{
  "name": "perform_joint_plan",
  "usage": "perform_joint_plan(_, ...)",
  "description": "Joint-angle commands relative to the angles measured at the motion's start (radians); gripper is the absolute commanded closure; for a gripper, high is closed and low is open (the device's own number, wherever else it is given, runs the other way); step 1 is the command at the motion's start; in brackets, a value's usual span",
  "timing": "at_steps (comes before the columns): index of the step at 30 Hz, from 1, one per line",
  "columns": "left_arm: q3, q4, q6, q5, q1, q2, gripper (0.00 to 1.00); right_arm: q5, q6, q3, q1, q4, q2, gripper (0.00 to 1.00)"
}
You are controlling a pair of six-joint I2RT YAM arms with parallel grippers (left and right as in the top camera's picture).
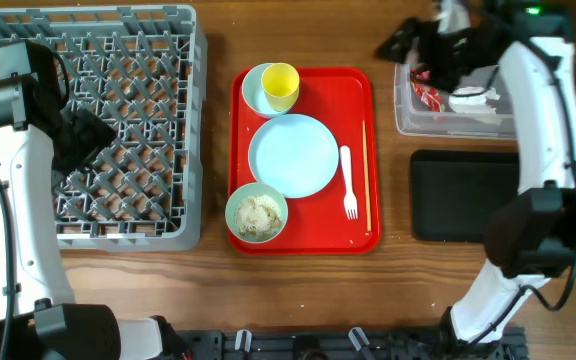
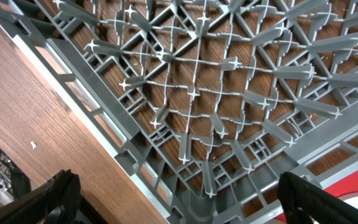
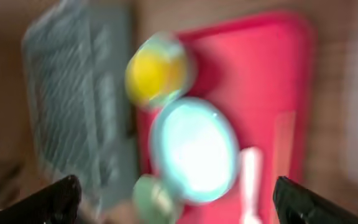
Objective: Sort waste into correct bins and load items into the dishwasher rack
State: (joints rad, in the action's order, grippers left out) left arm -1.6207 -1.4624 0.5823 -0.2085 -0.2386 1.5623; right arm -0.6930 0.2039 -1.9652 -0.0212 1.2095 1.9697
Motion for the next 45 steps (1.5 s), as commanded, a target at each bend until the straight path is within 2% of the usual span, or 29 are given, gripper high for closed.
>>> perform_joint_plan(1,-0.015,0.0,0.013,0.002,-0.006,-0.012,0.0,0.003,-0.076,0.008,-0.174,0.029,-0.034,0.0)
perform_joint_plan(6,-0.015,0.0,0.013,0.002,-0.006,-0.012,0.0,0.517,0.279,0.011,-0.412,0.025,-0.032,0.0)
perform_joint_plan(11,-0.015,0.0,0.013,0.002,-0.006,-0.012,0.0,0.575,0.401,0.007,-0.462,-0.015,-0.034,0.0)
perform_joint_plan(15,-0.015,0.0,0.013,0.002,-0.006,-0.012,0.0,0.615,0.405,0.007,-0.407,0.009,-0.035,0.0)
perform_joint_plan(20,-0.015,0.0,0.013,0.002,-0.006,-0.012,0.0,0.639,0.405,0.007,-0.29,0.136,-0.035,0.0)
perform_joint_plan(26,-0.015,0.0,0.013,0.002,-0.006,-0.012,0.0,0.646,0.401,0.008,-0.202,0.154,-0.034,0.0)
perform_joint_plan(45,-0.015,0.0,0.013,0.002,-0.006,-0.012,0.0,0.645,0.402,0.008,-0.195,-0.165,-0.034,0.01)
